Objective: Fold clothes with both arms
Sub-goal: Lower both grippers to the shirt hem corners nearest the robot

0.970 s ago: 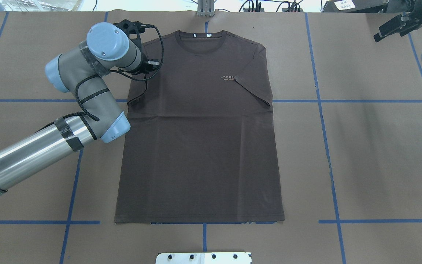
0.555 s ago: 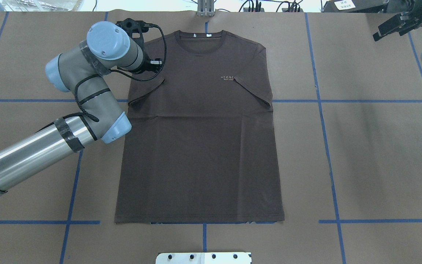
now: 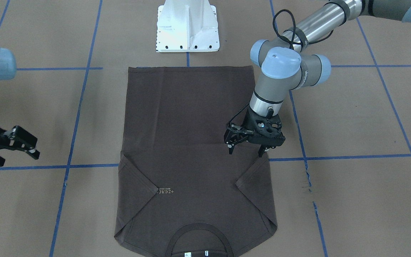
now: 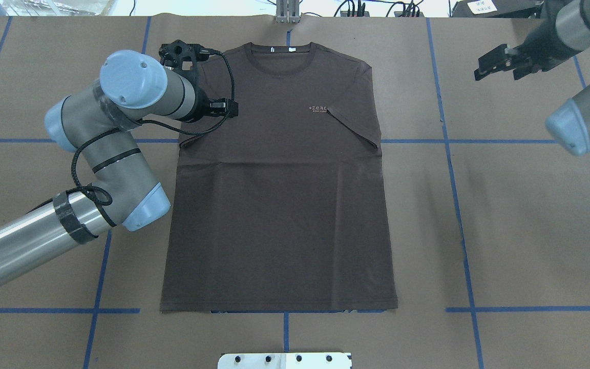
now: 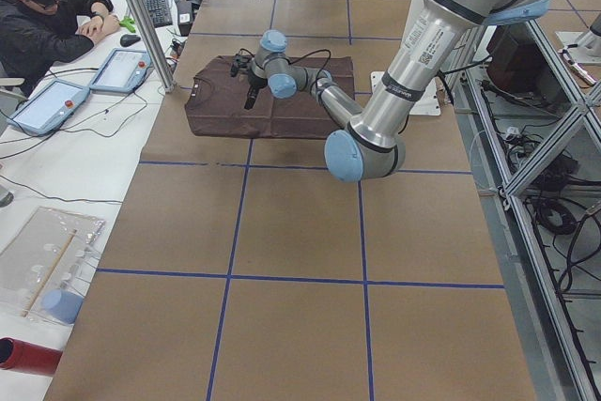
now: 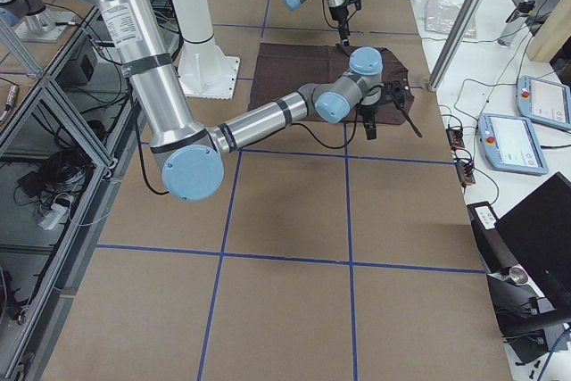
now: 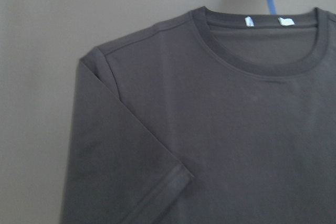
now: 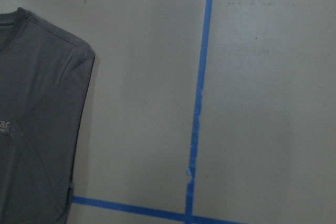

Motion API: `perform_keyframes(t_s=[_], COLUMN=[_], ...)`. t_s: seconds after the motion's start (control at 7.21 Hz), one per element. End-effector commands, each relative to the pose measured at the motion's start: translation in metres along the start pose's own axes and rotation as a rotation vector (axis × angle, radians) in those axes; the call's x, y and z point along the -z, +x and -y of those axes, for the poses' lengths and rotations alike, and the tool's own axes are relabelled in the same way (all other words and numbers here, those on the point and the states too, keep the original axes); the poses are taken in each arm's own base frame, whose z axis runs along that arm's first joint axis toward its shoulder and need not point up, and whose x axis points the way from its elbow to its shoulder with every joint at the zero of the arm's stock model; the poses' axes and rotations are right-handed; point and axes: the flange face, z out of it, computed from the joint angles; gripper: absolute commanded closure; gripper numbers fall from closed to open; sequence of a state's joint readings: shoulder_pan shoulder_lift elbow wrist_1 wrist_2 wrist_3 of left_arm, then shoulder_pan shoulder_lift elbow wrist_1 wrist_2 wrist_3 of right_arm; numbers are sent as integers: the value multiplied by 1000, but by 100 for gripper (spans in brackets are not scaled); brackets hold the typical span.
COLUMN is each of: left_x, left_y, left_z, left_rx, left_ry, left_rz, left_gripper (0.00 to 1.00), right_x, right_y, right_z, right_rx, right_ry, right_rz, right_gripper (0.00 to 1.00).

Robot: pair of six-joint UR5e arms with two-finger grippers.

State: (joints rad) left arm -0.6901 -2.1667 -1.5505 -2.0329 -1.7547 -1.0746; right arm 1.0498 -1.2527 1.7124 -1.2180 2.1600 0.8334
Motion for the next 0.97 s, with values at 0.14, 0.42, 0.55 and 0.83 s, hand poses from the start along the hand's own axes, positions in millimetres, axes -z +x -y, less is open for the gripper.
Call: perform_keyframes(t_s=[0.14, 0.42, 0.55, 0.83], left_x=[60, 84, 90, 94], left_y=[3, -3, -16, -34], left_z=[-100, -174, -207, -264], left_rx=[-4, 91, 100, 160], left_ry=[-62, -104, -128, -183], left_rz=[-117, -123, -102, -53], left_gripper=[0, 0, 0, 0], right_x=[2, -14, -20, -29], right_y=[-83, -127, -152, -170], right_z=[-152, -235, -278, -326], right_rx=[-175, -247, -280, -295], right_ry=[23, 47, 59, 89], right_rz=[16, 10, 21, 20], right_gripper=[0, 1, 3, 4])
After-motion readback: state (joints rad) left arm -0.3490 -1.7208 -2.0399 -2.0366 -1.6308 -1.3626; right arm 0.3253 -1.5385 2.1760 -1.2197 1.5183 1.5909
